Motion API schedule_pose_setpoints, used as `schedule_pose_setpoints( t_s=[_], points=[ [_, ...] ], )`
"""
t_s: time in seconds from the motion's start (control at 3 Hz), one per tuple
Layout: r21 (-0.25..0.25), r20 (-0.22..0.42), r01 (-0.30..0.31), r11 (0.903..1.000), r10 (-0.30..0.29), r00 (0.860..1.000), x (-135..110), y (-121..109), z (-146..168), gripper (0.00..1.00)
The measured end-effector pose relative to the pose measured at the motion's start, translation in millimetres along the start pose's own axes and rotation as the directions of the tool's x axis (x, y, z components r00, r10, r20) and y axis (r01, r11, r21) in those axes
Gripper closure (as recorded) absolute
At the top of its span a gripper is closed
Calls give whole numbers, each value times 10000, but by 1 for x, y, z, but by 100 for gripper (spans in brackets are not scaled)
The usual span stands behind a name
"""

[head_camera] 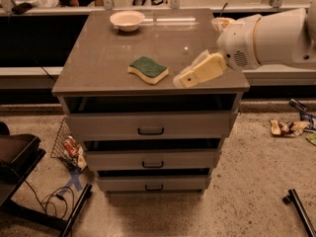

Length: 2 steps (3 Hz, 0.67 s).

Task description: Place sponge into paper bowl

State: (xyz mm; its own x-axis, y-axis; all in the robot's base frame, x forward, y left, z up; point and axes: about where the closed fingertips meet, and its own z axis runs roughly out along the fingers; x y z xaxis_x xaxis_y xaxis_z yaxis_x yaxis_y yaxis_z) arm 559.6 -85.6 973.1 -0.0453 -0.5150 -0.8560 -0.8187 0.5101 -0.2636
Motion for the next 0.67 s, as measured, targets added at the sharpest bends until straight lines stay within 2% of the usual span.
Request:
schedule_pose_setpoints(
  t_s=[0.33, 0.67],
  points=[
    [-93, -51, -7, 10000, 6, 10000, -3, -2, 18, 0],
    [-211, 180, -121, 9997, 125, 9998, -3, -21, 79, 0]
  ],
)
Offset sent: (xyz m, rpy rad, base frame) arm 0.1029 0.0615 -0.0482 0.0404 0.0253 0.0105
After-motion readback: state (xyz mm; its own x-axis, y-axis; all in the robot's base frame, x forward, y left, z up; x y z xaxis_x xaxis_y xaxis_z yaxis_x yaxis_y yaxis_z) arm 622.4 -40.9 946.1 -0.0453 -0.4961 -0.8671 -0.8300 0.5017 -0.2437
